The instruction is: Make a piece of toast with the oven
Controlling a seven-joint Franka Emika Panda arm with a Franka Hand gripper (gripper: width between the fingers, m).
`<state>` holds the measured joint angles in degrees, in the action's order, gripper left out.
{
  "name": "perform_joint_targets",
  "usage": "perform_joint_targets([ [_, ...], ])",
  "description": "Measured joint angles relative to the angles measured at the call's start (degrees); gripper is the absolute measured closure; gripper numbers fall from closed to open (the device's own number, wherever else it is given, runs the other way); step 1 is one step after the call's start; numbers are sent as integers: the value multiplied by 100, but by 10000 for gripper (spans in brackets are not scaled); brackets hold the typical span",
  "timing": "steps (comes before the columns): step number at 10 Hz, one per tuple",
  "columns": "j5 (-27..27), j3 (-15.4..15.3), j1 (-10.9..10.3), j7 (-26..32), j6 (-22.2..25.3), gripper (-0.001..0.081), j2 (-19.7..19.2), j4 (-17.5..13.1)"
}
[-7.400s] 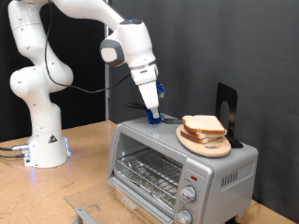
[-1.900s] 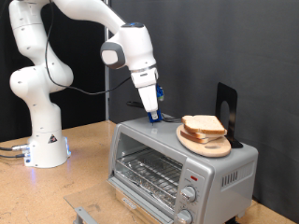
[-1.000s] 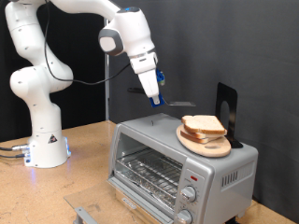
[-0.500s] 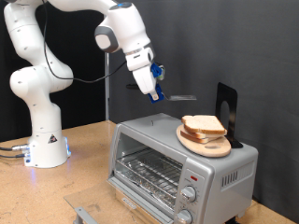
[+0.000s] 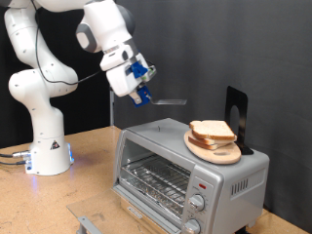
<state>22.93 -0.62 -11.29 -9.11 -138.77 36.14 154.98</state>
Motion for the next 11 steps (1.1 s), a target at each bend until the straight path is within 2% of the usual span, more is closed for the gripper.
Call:
perform_joint_targets([
  [2, -140, 92, 360, 0, 114, 363, 241, 168],
  [3, -179, 126, 473, 2, 154, 363, 319, 222],
  [6, -188, 209, 514, 91, 226, 366, 368, 254],
  [7, -188, 220, 512, 93, 411, 366, 356, 232],
  [9, -193, 339, 559, 16, 976, 367, 228, 45],
  [11, -233, 450, 725, -48, 1139, 367, -103, -218],
])
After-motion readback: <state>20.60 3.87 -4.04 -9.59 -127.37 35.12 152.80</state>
